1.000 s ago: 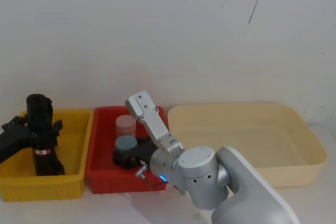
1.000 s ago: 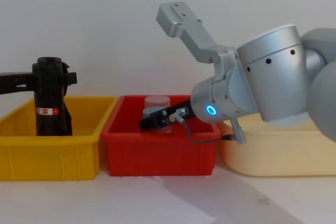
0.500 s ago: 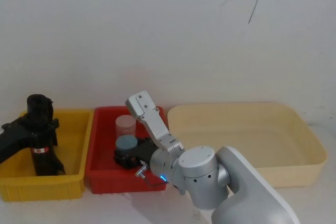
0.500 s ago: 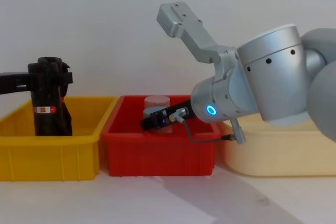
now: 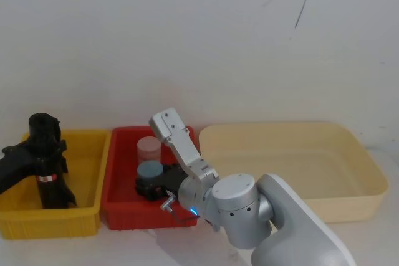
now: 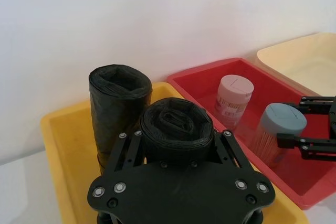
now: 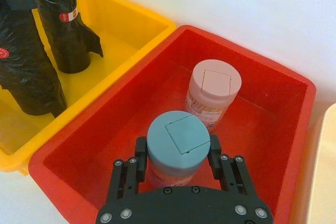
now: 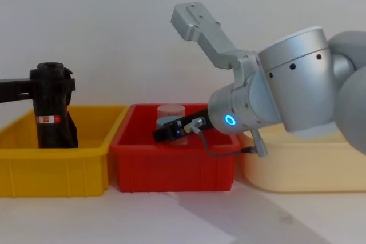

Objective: Pick up the garbage bag with the one hand and transfer it to the other hand.

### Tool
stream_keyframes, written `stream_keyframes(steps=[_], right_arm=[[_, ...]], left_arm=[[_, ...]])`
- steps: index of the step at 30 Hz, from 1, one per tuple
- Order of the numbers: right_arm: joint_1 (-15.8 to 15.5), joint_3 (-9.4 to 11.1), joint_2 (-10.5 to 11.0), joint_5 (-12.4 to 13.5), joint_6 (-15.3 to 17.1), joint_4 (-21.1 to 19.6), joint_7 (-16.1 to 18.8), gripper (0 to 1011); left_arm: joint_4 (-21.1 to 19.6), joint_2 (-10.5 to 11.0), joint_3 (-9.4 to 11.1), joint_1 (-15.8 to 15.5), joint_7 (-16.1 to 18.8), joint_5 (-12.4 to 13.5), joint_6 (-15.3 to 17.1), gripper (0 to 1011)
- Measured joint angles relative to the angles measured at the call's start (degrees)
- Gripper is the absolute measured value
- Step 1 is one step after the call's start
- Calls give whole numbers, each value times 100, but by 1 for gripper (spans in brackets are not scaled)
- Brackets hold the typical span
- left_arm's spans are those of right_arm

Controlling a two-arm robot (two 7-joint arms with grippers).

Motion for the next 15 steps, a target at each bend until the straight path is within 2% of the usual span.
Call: stream_keyframes(steps=[15], right_arm=[[0,0,0,-1,0,0,1,675]], left_arm=[[0,0,0,0,0,0,0,394]])
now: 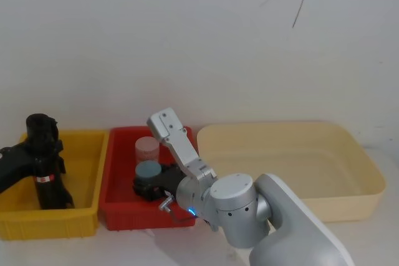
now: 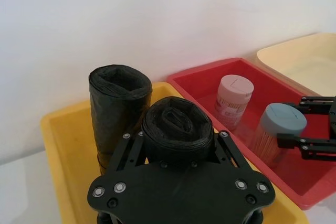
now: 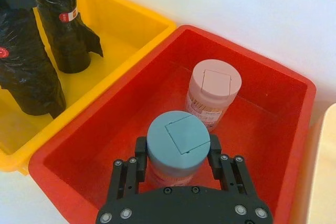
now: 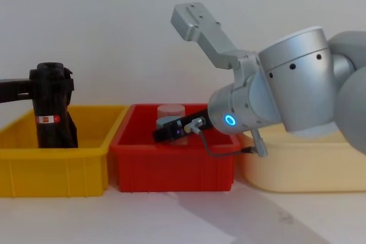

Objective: Pick up the garbage bag with the one hand and transfer it to the other hand.

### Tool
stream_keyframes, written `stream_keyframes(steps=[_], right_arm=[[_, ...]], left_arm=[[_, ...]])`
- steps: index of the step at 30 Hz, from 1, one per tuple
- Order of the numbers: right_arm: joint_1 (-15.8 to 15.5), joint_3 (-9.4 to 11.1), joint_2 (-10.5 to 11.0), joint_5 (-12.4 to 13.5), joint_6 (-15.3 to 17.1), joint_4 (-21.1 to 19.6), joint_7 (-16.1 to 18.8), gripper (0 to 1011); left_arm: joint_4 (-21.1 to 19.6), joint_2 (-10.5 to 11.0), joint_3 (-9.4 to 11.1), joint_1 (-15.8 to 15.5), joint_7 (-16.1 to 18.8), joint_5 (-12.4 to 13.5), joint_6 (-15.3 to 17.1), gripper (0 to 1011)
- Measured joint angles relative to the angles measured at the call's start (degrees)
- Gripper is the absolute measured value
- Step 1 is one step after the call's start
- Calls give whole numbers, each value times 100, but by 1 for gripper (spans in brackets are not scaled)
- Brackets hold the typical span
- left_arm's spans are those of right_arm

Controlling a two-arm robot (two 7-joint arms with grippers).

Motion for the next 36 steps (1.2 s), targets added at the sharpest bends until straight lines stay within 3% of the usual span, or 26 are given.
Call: stream_keyframes(steps=[12,19,29,36], right_arm=[[-25,29,24,-2,10,-121,29,675],[-98,176,114,62,14,-626,84,675],[-181,490,251,124,-38,-1417,50,675],[-226,738,374,32,-100,-1867,-163,675]], left_arm=[[-34,-5,12,-61,7,7,-54,381],[-170,-30,22,-247,-25,1,-99,381],[-235,-171,131,-841,-323,-66,-177,381],[245,-445,312,-1526,-796,-120,-382,381]])
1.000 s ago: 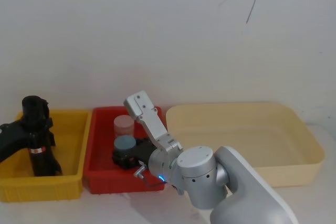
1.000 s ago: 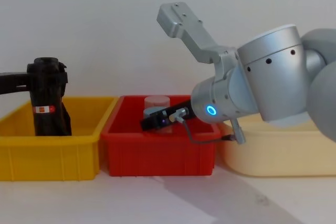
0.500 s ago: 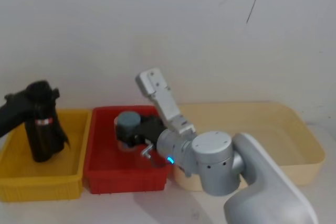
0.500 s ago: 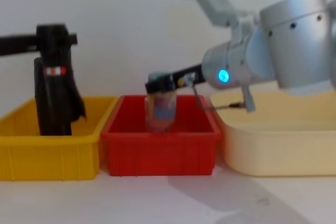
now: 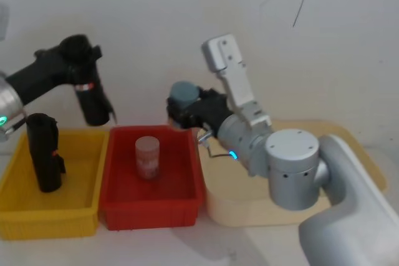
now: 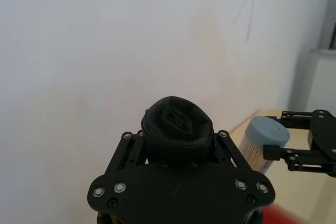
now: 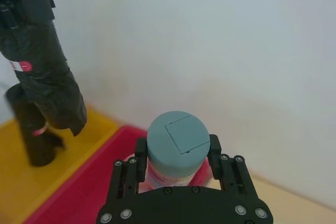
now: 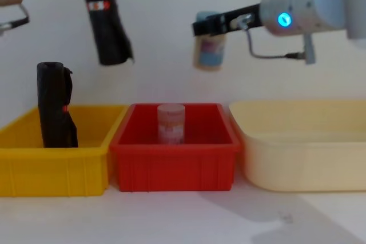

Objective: Pick up the garbage bag with the one hand and transfer it to the other hand.

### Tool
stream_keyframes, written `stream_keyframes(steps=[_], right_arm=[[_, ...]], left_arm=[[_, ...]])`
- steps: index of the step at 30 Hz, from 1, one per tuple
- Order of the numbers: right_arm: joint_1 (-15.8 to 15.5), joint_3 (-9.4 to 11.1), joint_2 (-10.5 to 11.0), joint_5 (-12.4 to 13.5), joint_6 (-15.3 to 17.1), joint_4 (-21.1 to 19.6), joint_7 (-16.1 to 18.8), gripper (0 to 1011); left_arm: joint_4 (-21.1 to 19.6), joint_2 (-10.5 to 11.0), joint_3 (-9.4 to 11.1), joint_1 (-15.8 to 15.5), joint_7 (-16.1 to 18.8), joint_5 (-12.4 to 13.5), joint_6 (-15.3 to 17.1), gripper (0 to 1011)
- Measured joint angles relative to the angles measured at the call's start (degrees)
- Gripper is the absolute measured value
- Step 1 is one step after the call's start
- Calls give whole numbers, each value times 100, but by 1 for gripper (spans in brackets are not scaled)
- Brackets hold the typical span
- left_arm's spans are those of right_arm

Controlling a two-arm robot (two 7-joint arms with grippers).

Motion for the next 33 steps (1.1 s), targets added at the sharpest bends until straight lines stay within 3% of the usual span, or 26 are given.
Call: stream_keyframes(steps=[6,12,13,15,16,22,33], right_arm=[[-49,169,100,-129,-24,-225,-201,675],[-128,347,223,-284,-27,-393,-435,675],[-139,370,238,-312,-28,-409,-464,675],[-177,437,288,-373,-28,-450,-560,675],[-191,457,304,-391,-27,-463,-586,675],[-352,681,485,-574,-11,-519,-841,675],[-662,961,828,-831,105,-388,-1066,675]], left_arm=[[681,-296,161,-566,-443,-55,-198,381],[1753,-704,323,-1240,-1086,-128,-510,381],[2205,-855,396,-1485,-1273,-181,-627,381],[2613,-990,512,-1706,-1480,-298,-768,381],[3015,-1129,626,-1917,-1644,-382,-874,381],[4099,-1471,923,-2498,-2136,-669,-1226,381],[5115,-1800,1209,-3043,-2600,-919,-1529,381]])
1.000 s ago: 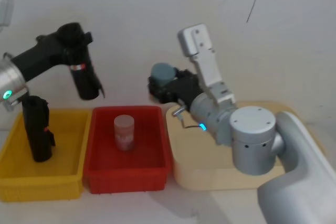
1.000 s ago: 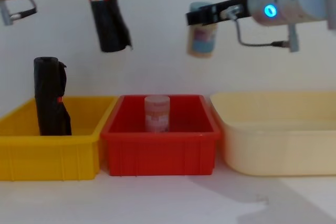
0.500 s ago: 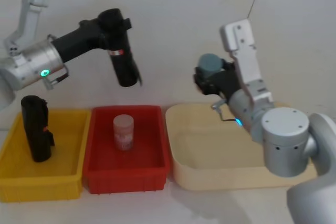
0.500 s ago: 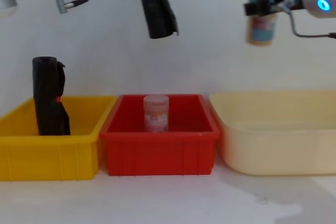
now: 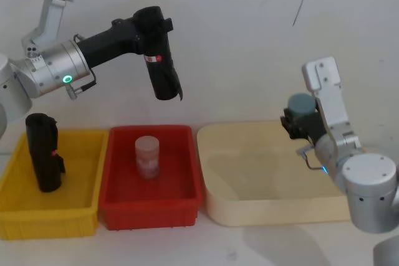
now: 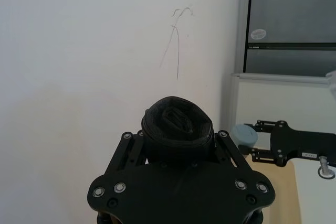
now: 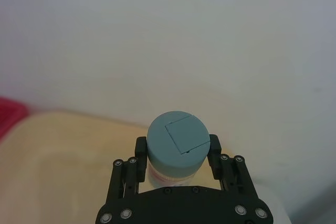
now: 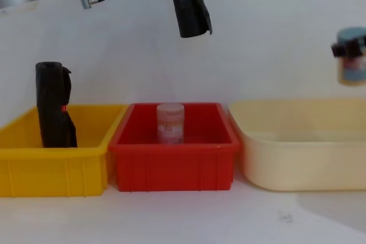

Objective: Pick up the garbage bag with the one hand and transfer it to the other hand.

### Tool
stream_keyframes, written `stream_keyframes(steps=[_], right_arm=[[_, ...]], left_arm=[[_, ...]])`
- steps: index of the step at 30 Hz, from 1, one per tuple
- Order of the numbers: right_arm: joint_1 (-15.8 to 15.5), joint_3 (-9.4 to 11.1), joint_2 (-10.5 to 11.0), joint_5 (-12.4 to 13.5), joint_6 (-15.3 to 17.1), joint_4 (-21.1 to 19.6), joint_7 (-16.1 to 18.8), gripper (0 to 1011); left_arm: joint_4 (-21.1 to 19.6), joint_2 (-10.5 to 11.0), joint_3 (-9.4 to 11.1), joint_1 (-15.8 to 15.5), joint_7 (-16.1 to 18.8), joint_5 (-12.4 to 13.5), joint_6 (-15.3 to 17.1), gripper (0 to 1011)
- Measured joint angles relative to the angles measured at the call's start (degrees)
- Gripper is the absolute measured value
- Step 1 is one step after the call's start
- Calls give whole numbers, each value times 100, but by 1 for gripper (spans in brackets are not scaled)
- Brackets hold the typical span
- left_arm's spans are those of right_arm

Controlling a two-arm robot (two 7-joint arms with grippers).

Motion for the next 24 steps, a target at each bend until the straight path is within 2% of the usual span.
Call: stream_keyframes(steps=[7,14,17,18,19,21,24], right_arm=[[-131,19,157,-66,100,87,116,675],[-223,34,222,-65,165,130,295,687],[-253,40,239,-61,183,141,350,751],[-264,42,247,-58,190,146,372,802],[-264,42,247,-58,190,146,372,802],[-285,46,257,-50,203,153,412,882],[-298,49,265,-47,211,157,433,927]], left_arm=[[310,-101,84,-166,-146,-79,-101,381],[493,-161,136,-265,-227,-124,-154,381],[549,-179,151,-295,-251,-136,-172,381],[561,-183,155,-301,-256,-138,-175,381],[581,-190,161,-313,-266,-144,-182,381],[610,-197,169,-327,-277,-153,-190,381],[632,-205,175,-341,-289,-157,-196,381]])
